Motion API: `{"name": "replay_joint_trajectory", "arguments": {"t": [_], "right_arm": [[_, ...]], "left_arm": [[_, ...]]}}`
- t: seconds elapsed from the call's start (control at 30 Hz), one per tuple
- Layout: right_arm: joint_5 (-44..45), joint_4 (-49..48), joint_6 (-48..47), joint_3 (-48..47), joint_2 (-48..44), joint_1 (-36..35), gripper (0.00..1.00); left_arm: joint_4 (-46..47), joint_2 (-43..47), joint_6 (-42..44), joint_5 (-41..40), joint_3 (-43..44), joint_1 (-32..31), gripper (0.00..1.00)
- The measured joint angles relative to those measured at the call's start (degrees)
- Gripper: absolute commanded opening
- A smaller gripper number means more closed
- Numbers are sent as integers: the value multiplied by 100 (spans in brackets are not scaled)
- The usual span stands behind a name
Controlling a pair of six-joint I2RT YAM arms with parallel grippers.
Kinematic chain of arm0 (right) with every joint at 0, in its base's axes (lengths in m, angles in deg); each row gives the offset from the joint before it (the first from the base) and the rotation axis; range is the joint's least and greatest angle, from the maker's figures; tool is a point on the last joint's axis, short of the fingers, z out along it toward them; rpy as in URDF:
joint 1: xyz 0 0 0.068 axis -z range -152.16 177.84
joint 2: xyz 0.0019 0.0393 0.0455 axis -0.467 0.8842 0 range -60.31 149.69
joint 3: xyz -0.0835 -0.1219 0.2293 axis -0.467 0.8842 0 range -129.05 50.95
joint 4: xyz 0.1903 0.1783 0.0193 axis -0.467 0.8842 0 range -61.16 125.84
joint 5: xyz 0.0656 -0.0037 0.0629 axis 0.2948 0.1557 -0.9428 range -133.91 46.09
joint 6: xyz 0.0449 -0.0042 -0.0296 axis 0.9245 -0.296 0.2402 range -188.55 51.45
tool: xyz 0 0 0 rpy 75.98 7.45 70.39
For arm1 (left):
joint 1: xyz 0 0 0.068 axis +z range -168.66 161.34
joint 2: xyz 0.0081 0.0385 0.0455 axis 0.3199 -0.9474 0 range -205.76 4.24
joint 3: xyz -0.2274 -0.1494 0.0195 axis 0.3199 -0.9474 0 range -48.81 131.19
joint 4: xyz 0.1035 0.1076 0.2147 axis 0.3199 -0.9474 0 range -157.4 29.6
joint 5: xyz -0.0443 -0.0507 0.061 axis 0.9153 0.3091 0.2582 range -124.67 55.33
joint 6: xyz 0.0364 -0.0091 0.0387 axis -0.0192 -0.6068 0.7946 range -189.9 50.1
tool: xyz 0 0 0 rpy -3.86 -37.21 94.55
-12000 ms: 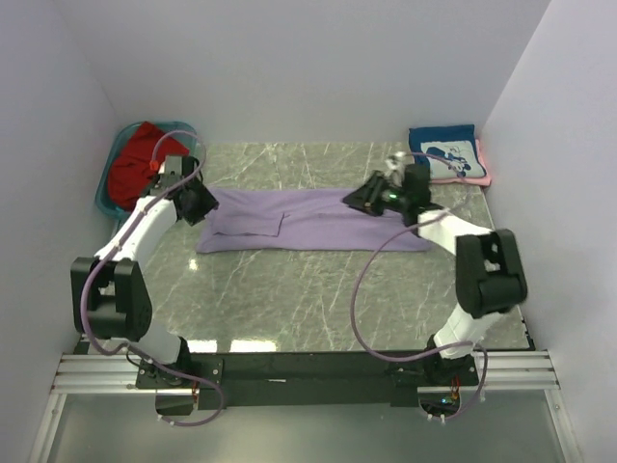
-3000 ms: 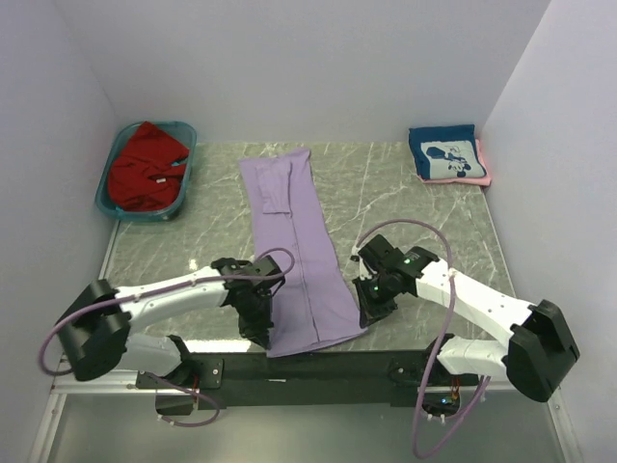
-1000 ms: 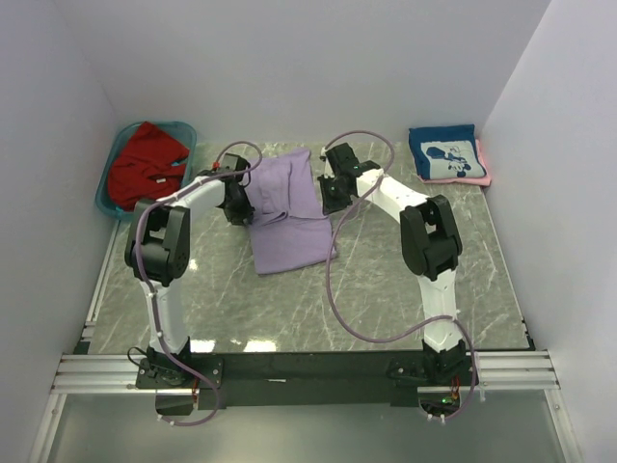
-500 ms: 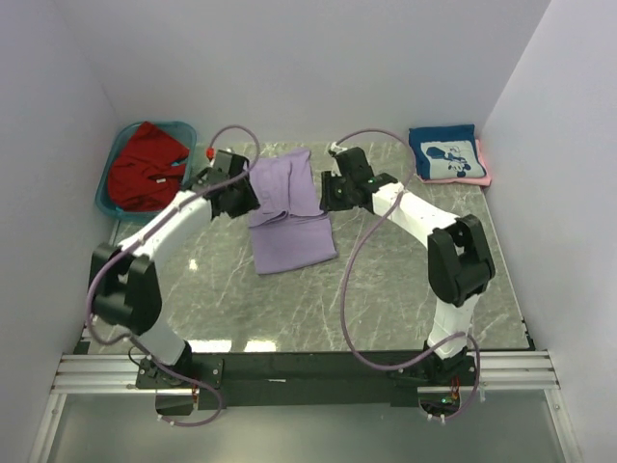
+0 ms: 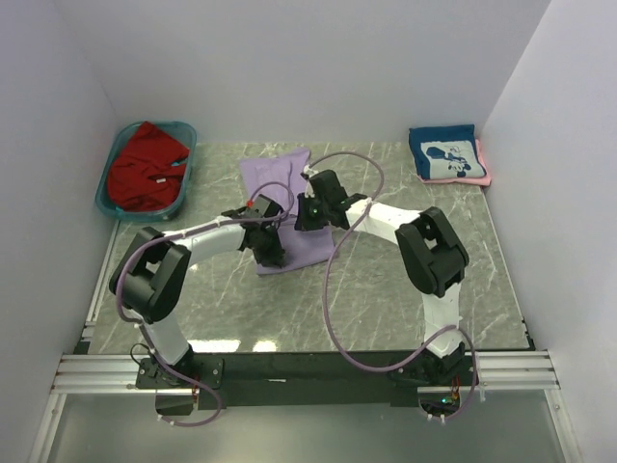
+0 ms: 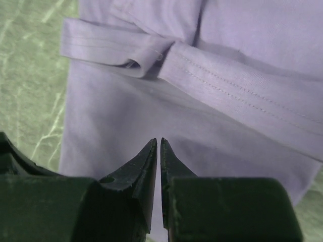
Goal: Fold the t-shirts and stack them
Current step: Fold the tshirt
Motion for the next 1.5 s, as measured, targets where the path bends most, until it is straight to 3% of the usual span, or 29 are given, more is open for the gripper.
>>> {"name": "replay_joint_trajectory", "arguments": {"t": [0.33,0.7,0.83,0.93,1.1,1.3,1.5], "right_arm": [[-83,-74,109,-391,726,11,18],[-57,348,173,-2621,1884,382,37],[-92,415,195,-2778,1838,544,40],[-203,341,245,-2288,1488,616,42],[-697,249,437,-717,197,614,43],[-1836,-361,1019,1276,-1554,614,44],[-2708,-1034,1497,2599,-1790,612,44]], "left_arm": [[146,-144,-39,442,-212,-4,19],[284,20,11,737,-490,-4,21],[216,367,35,898,-879,-15,27],[-142,664,63,868,-1029,-42,37],[-575,1285,68,605,-994,-37,44],[-501,2114,-63,308,-896,109,40],[-98,1982,-162,457,-1220,555,32]]}}
